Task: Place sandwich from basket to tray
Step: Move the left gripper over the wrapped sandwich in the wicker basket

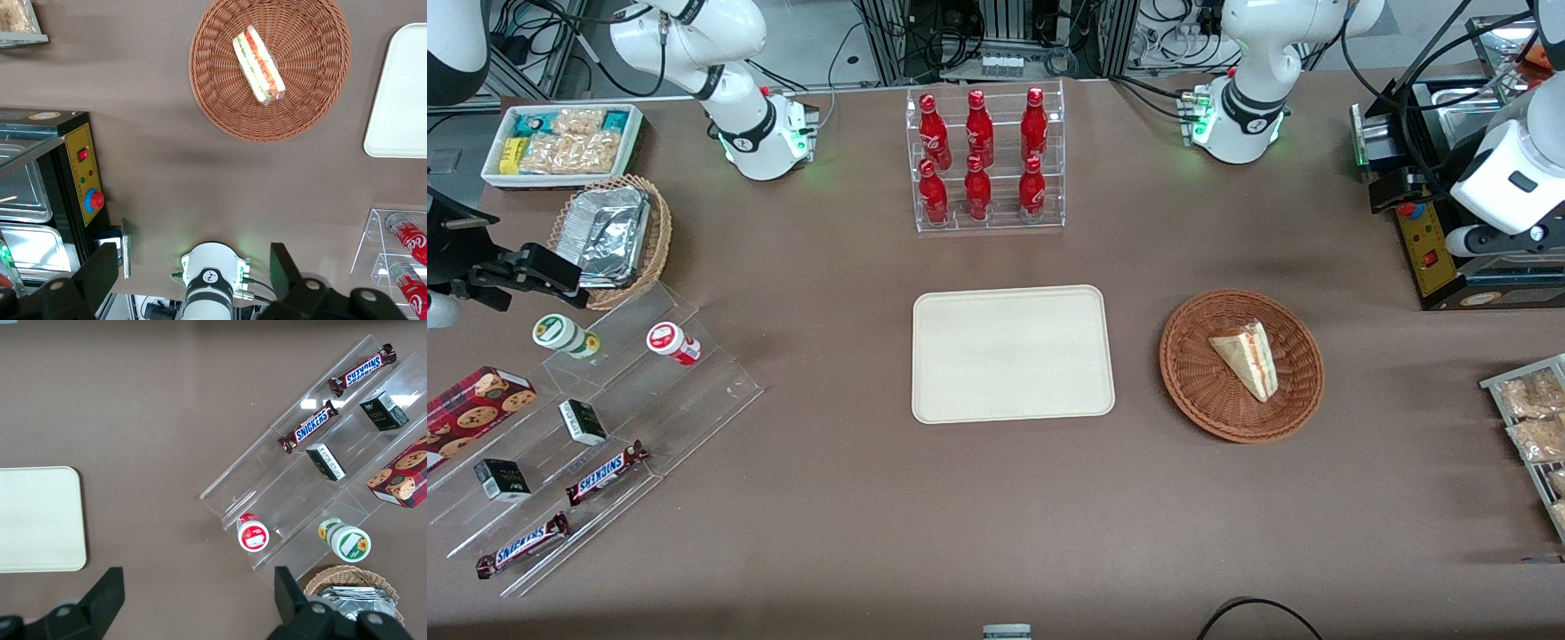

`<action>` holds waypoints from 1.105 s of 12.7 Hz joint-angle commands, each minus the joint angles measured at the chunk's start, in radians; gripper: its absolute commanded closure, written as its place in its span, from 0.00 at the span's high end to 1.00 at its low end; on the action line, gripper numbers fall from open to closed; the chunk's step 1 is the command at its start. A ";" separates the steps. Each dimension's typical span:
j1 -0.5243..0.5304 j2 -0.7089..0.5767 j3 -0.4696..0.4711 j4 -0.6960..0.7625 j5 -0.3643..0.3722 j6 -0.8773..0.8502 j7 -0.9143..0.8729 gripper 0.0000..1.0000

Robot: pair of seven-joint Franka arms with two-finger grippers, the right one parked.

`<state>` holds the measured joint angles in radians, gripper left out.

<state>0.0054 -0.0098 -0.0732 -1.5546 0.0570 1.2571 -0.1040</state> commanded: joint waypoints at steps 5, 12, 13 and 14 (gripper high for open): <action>-0.001 0.045 -0.008 0.022 -0.006 0.027 -0.013 1.00; -0.018 0.105 -0.022 -0.166 -0.011 0.240 -0.014 1.00; -0.024 0.103 -0.023 -0.218 -0.009 0.305 -0.014 1.00; -0.025 0.099 -0.023 -0.282 -0.009 0.377 -0.014 1.00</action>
<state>-0.0101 0.1213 -0.0993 -1.7309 0.0539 1.5405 -0.1040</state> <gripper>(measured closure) 0.000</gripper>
